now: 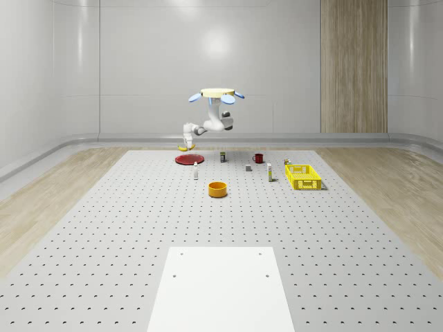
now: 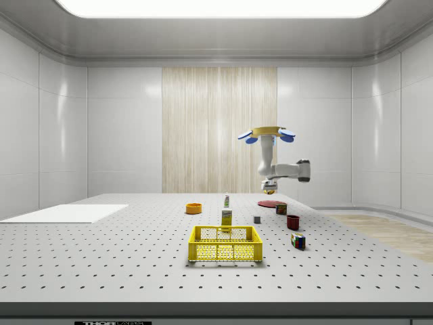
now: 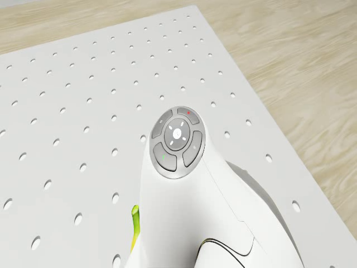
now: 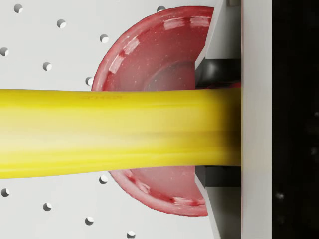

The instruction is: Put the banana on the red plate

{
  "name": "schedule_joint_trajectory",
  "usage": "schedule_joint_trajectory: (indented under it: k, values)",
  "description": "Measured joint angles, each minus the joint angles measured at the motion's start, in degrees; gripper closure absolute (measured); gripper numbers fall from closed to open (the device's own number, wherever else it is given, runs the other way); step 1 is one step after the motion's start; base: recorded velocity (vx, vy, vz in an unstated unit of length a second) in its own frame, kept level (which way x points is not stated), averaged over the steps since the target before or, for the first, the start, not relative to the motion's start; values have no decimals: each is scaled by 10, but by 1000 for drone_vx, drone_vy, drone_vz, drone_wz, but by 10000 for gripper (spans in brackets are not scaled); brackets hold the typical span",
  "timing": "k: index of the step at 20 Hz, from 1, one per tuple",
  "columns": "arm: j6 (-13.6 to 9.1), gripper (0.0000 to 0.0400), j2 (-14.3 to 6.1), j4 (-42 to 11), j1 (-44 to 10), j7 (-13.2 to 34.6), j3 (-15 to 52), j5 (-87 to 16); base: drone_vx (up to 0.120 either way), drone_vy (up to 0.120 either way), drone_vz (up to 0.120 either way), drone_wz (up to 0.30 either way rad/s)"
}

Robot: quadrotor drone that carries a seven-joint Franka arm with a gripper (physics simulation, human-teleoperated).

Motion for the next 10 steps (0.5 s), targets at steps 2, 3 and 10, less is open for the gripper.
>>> schedule_joint_trajectory:
  k: [2, 3, 10]
  values:
    - [2, 207, 0, 2, -2, 0, -7, -7, 0, 0, 0, 0]
    - [4, 207, 0, 3, -3, 1, -13, -12, 0, 0, 0, 0]
    - [22, 207, -1, 16, -16, 4, -61, -57, 0, 0, 0, 0]
